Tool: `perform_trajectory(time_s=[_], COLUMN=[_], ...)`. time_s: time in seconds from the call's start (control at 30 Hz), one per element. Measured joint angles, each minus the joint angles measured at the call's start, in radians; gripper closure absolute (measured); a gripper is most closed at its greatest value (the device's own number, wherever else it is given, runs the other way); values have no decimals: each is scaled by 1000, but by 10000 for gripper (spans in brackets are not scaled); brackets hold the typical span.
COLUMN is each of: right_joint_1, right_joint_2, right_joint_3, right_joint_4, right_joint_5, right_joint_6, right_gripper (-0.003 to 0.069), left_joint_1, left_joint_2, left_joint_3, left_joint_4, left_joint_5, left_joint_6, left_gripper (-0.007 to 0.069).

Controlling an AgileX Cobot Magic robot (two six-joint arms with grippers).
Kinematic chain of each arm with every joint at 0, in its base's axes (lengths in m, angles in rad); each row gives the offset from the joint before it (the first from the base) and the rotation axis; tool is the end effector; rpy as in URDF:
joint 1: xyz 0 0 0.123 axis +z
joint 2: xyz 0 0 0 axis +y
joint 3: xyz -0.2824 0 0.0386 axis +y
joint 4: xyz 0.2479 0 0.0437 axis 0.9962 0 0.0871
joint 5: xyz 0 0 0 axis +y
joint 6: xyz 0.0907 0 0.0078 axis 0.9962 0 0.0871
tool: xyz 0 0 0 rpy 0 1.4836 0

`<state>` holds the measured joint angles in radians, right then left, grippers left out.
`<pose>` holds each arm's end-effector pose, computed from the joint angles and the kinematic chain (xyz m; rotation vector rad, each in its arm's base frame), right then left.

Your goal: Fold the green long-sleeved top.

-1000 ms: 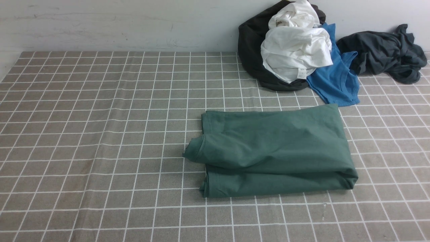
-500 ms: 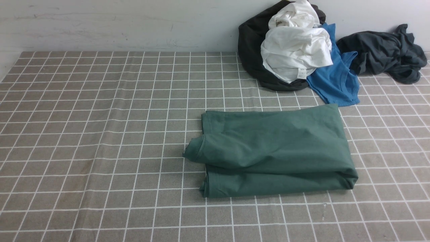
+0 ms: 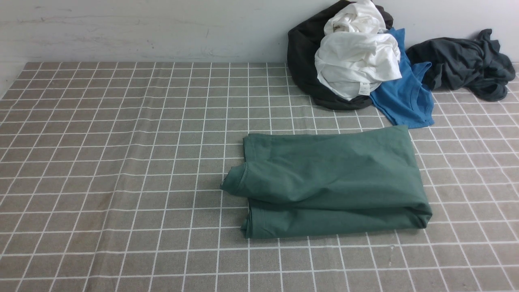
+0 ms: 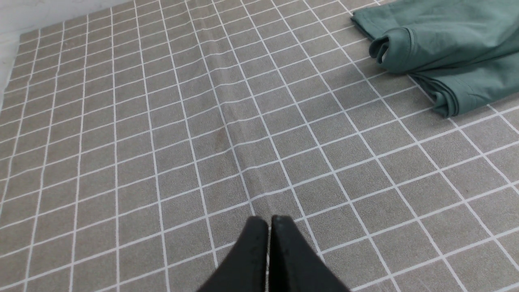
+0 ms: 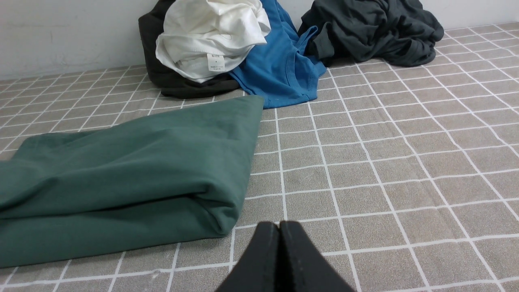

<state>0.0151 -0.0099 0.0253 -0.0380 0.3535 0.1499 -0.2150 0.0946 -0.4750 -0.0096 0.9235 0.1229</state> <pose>0.0532 -0.0004 0.1733 0.1010 1.8502 0.0779 0.0176 -0.0046 0.2805 0.3399 1.9987 -0.0696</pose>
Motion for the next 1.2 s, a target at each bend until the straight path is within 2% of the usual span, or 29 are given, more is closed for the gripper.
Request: perform_trajectory(time_s=[0.07,0.13,0.17,0.3,0.43,0.53,0.7,1.2], right_joint_1=[0,0,0,0,0,0,0,0], right_joint_2=[0,0,0,0,0,0,0,0], right_joint_3=[0,0,0,0,0,0,0,0], right_joint_4=[0,0,0,0,0,-1,-2,-2], right_joint_5=[0,0,0,0,0,0,1,1], right_joint_6=[0,0,0,0,0,0,0,0], right_gripper=[673,673,673,673,673,673,673,673], left_joint_1=[2,32,37,163,256,289,291,291], left_joint_2=[-1,-11,-12,-48,-85,-104,-105,-105], left_joint_3=[14,59,65,249,402,488,503,503], left_joint_4=[-25,-47,-47,-52,-52,-52,-52,-39], left_joint_5=[-41,-176,-176,-525,-672,-683,-567,-567], left_joint_6=[0,0,0,-1,-10,-42,-91,-98], left_gripper=[631,632,632,632,632,632,632,632])
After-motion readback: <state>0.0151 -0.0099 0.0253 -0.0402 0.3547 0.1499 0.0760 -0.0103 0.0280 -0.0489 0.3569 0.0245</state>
